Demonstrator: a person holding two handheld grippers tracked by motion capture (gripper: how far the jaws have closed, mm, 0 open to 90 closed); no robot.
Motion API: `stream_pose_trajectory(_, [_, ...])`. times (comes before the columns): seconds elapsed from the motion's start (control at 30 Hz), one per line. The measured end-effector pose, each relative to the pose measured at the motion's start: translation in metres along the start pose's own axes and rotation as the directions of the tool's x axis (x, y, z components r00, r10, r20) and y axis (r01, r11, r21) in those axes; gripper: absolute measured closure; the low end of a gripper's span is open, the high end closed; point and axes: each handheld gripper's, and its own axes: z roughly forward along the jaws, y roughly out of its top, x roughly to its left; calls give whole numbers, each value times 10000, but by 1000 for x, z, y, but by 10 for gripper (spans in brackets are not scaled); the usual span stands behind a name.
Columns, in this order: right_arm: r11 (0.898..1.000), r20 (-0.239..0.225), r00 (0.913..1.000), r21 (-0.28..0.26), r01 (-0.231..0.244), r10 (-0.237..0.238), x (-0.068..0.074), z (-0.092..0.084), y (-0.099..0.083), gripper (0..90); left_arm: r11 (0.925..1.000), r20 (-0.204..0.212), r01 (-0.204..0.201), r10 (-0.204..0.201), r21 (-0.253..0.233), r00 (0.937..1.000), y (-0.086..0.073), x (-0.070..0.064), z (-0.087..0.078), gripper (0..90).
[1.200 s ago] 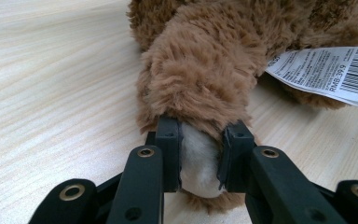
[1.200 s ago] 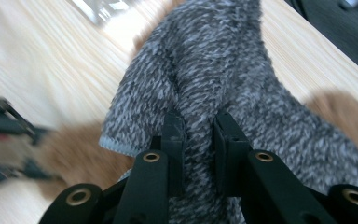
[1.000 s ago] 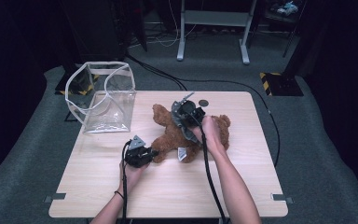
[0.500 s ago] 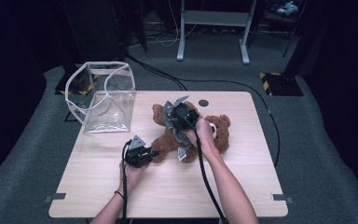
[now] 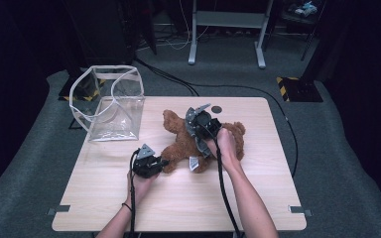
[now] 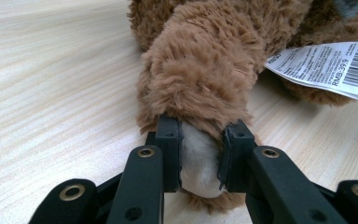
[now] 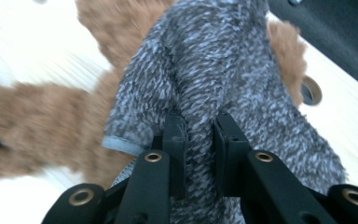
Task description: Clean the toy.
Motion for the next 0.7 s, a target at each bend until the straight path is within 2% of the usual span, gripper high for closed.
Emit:
stream_pose_trajectory(0.1, [9983, -585, 9977, -484, 322, -351, 19, -5, 11, 771, 10000, -26, 8, -8, -25, 10000, 0, 0, 0, 730])
stream_pose_trajectory(0.17, [9968, -884, 9941, -545, 580, -626, 39, -3, 22, 769, 10000, -26, -23, 23, -30, 10000, 0, 0, 0, 730])
stream_pose_trajectory(0.23, [9944, -993, 9904, -542, 907, -958, 56, 9, 29, 767, 10000, -38, 15, -16, -64, 10000, 0, 0, 0, 731])
stream_pose_trajectory(0.27, [9963, -1152, 9897, -211, 834, -852, 65, 18, 30, 766, 10000, -48, 9, -10, -45, 10000, 0, 0, 0, 731])
stream_pose_trajectory(0.3, [9953, -1117, 9890, -90, 961, -965, 67, 26, 30, 767, 10000, -29, -3, 3, 0, 10000, 0, 1, -1, 732])
stream_pose_trajectory(0.33, [9928, -1022, 9876, 19, 1202, -1193, 67, 33, 28, 770, 10000, -10, 3, -3, 12, 10000, 0, 1, -1, 733])
stream_pose_trajectory(0.43, [9948, -1152, 9885, 159, 1008, -983, 60, 39, 19, 778, 10000, -17, -15, 15, 1, 10000, -1, 0, -1, 737])
stream_pose_trajectory(0.5, [9955, -1234, 9882, 165, 931, -904, 56, 33, 15, 781, 10000, -49, -7, 7, -21, 10000, -1, -1, -1, 737])
stream_pose_trajectory(0.6, [9936, -1186, 9869, 130, 1120, -1097, 51, 24, 8, 782, 10000, -60, -14, 14, -21, 10000, -1, -1, -1, 738])
stream_pose_trajectory(0.7, [9963, -1210, 9893, 185, 838, -810, 39, 12, 0, 783, 10000, -70, -10, 10, -22, 10000, -1, -1, -1, 737])
